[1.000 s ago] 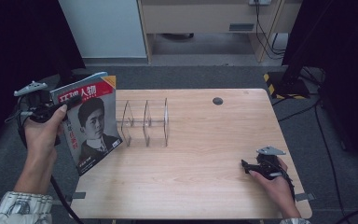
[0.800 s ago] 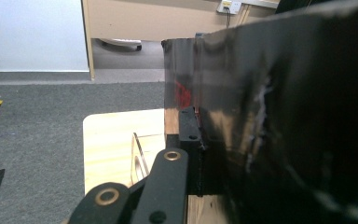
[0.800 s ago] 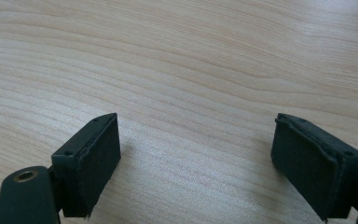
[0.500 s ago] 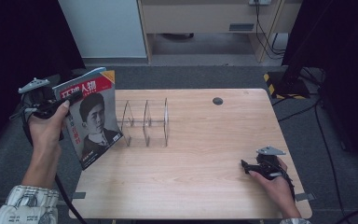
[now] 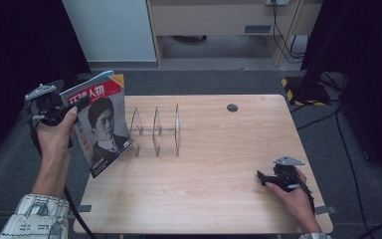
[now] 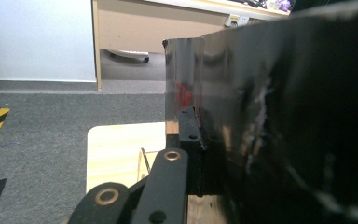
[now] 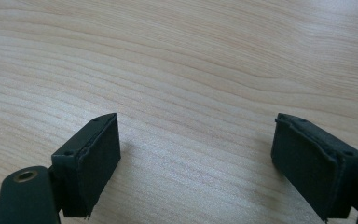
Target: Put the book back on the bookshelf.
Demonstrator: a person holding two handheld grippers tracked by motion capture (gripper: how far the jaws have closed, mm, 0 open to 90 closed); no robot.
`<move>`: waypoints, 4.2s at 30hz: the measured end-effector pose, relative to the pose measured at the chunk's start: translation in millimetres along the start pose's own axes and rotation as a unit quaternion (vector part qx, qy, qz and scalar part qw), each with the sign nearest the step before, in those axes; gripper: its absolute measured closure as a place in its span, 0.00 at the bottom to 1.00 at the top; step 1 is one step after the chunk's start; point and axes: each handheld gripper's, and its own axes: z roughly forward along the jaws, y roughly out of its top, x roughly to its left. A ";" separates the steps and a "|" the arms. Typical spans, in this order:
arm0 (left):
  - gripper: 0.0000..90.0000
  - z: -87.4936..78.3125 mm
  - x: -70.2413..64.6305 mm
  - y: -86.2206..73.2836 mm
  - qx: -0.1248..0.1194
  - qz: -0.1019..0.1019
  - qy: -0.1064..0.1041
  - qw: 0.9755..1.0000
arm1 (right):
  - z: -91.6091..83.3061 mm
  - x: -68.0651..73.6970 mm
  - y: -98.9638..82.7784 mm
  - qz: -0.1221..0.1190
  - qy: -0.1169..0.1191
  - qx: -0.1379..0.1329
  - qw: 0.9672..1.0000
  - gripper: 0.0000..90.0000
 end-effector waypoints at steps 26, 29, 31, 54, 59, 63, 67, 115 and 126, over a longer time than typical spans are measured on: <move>0.96 16.4 -4.2 -9.2 -0.032 0.015 0.009 0.999 | 0.0 0.1 -0.1 -0.001 0.000 0.000 1.000 0.18; 0.96 16.2 -4.7 -9.6 -0.035 0.018 0.009 0.999 | -0.1 0.1 -0.1 -0.001 0.000 0.000 1.000 0.18; 0.96 16.2 -4.3 -10.0 -0.035 0.021 0.008 0.999 | -0.1 0.1 -0.1 -0.001 0.000 0.000 1.000 0.18; 0.96 18.2 0.0 -30.8 -0.069 0.016 0.005 0.997 | -0.4 0.9 -0.5 0.001 0.001 -0.001 1.000 0.18; 0.96 19.5 -1.3 -32.5 -0.069 0.017 0.009 0.997 | -0.4 0.8 -0.5 0.000 0.000 -0.001 1.000 0.18; 0.96 20.5 -3.7 -32.5 -0.074 0.018 0.013 0.997 | -0.6 0.8 -0.5 0.000 0.002 0.000 1.000 0.18; 0.96 20.1 -5.5 -32.5 -0.077 0.019 0.015 0.997 | -0.5 0.7 -0.5 0.000 0.001 -0.001 1.000 0.18; 0.96 22.5 -9.3 -73.2 -0.137 0.011 0.011 0.990 | -0.8 1.3 -0.8 0.001 0.001 -0.001 1.000 0.18; 0.96 24.7 -9.6 -74.7 -0.146 0.013 0.015 0.989 | -0.8 1.2 -0.8 0.000 0.001 -0.001 1.000 0.18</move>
